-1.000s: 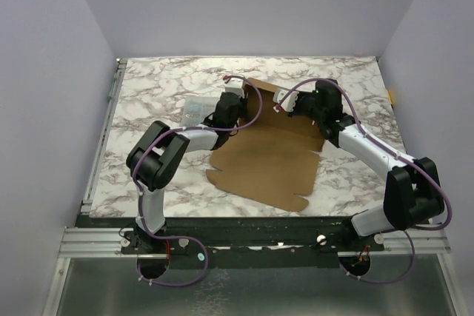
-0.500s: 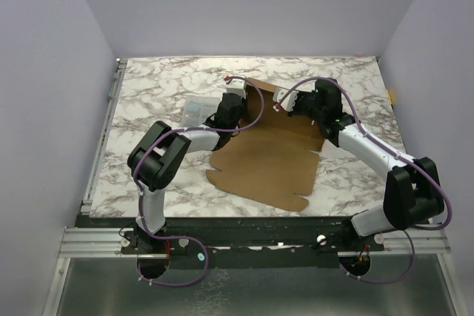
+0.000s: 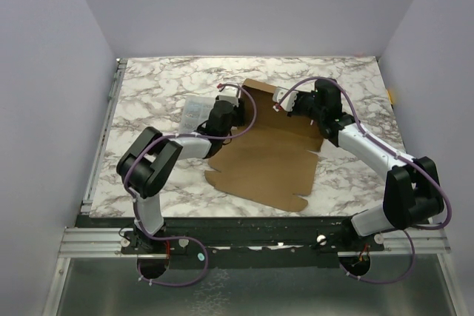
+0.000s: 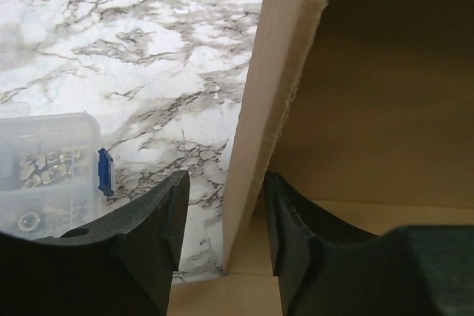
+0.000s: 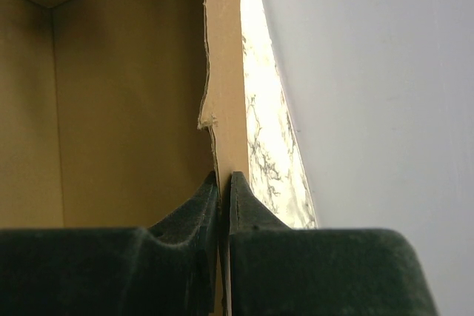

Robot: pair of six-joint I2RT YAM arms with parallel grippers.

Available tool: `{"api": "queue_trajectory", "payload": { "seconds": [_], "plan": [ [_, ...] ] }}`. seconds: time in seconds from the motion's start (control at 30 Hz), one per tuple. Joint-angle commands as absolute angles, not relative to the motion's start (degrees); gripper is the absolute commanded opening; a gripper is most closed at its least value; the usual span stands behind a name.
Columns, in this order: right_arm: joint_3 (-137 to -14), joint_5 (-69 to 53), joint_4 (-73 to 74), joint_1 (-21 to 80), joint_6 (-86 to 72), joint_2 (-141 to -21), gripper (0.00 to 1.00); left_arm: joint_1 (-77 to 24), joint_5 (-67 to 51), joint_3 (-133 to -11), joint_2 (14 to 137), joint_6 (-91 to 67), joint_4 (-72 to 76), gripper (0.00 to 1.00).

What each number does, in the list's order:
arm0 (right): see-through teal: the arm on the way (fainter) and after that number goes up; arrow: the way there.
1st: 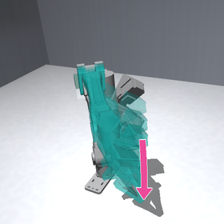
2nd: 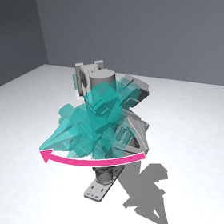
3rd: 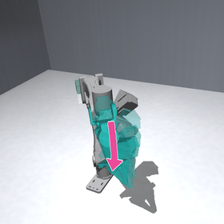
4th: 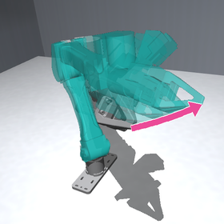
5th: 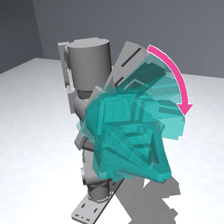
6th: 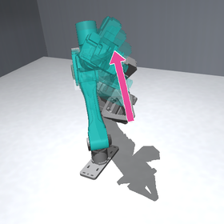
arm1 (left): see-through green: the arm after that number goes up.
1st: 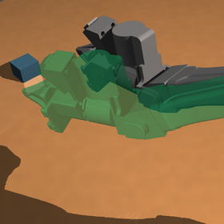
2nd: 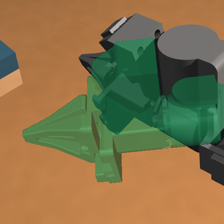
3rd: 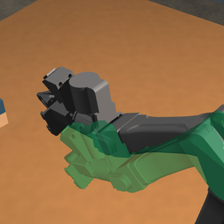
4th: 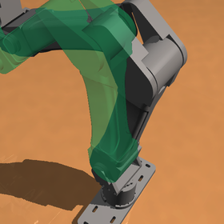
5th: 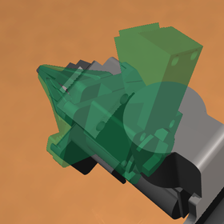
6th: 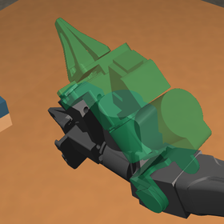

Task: Fold the paper box
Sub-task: Fold the paper box at the center of the board.

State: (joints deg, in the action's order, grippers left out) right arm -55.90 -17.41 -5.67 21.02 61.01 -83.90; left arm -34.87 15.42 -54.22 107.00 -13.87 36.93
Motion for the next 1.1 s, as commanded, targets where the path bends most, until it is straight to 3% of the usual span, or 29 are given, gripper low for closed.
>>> {"api": "queue_trajectory", "payload": {
  "seconds": [0.0,0.23,0.6,1.07],
  "plan": [
    [-55.57,-20.17,1.78,22.15,57.18,-86.22,0.09,-34.31,13.25,-51.40,100.36,-13.12,37.56,0.51],
    [-55.79,-21.10,2.87,22.13,57.25,-86.13,0.10,-32.73,8.67,-46.30,96.06,-14.89,36.61,0.54],
    [-55.91,-22.06,4.37,22.38,57.83,-85.96,0.11,-32.61,3.63,-50.25,102.54,-19.16,37.57,0.51],
    [-52.53,-21.90,4.74,24.19,61.18,-85.06,0.13,-32.61,5.88,-52.46,107.11,-20.35,37.62,0.06]
  ]
}}
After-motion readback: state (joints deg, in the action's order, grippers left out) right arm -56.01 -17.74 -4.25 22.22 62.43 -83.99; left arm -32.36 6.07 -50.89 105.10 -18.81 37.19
